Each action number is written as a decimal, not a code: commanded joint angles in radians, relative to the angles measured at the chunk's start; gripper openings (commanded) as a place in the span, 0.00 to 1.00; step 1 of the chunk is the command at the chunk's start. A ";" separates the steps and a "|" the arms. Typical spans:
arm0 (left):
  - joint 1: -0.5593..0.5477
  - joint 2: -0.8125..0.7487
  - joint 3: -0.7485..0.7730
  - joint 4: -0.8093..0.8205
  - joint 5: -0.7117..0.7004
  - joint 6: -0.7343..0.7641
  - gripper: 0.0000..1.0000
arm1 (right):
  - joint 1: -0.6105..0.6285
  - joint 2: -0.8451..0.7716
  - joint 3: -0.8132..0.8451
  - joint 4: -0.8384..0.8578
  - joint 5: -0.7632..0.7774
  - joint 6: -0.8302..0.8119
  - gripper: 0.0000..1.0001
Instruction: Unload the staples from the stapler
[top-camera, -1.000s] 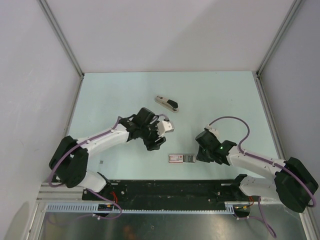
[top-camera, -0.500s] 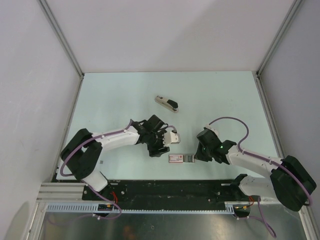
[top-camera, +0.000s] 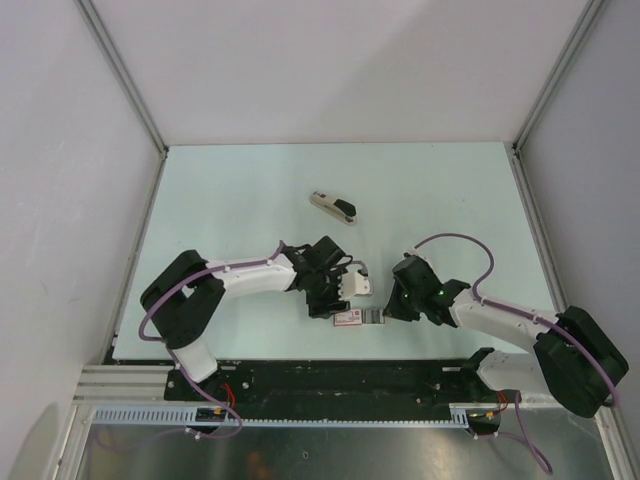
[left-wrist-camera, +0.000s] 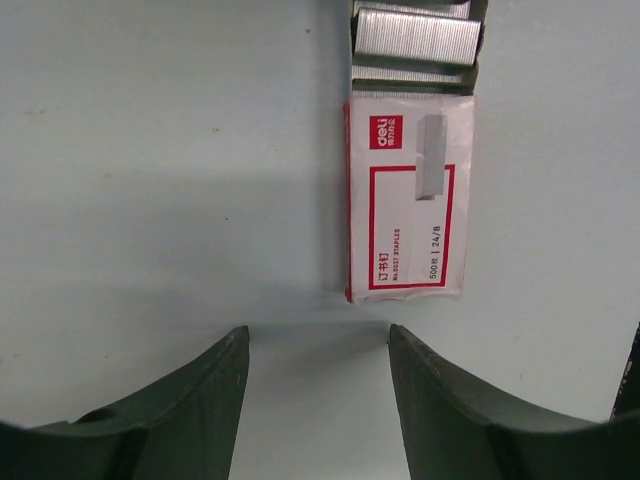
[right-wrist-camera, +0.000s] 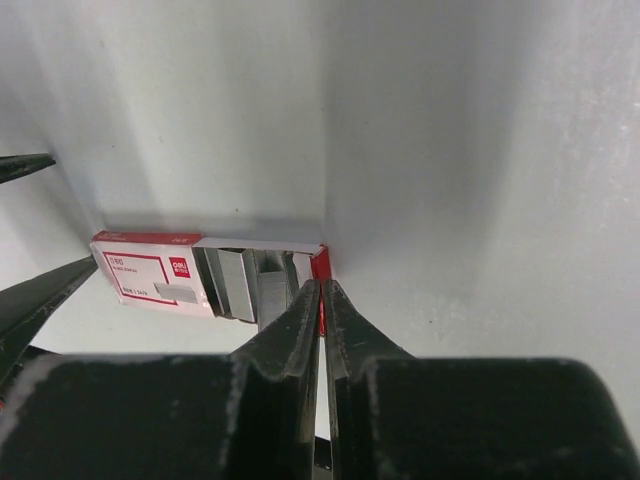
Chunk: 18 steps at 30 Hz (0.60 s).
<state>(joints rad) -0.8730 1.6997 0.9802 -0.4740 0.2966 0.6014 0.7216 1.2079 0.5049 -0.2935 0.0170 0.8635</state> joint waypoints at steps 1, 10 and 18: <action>-0.026 0.023 0.026 0.014 0.012 0.006 0.63 | 0.017 0.019 -0.012 0.034 -0.032 0.017 0.08; -0.047 0.030 0.021 0.018 0.008 0.000 0.63 | 0.058 0.051 -0.011 0.095 -0.049 0.051 0.08; -0.050 0.030 0.012 0.020 -0.005 0.003 0.62 | 0.079 0.073 0.001 0.142 -0.055 0.061 0.07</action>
<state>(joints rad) -0.9062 1.7092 0.9863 -0.4583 0.2832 0.6014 0.7849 1.2587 0.5049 -0.1947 -0.0185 0.9085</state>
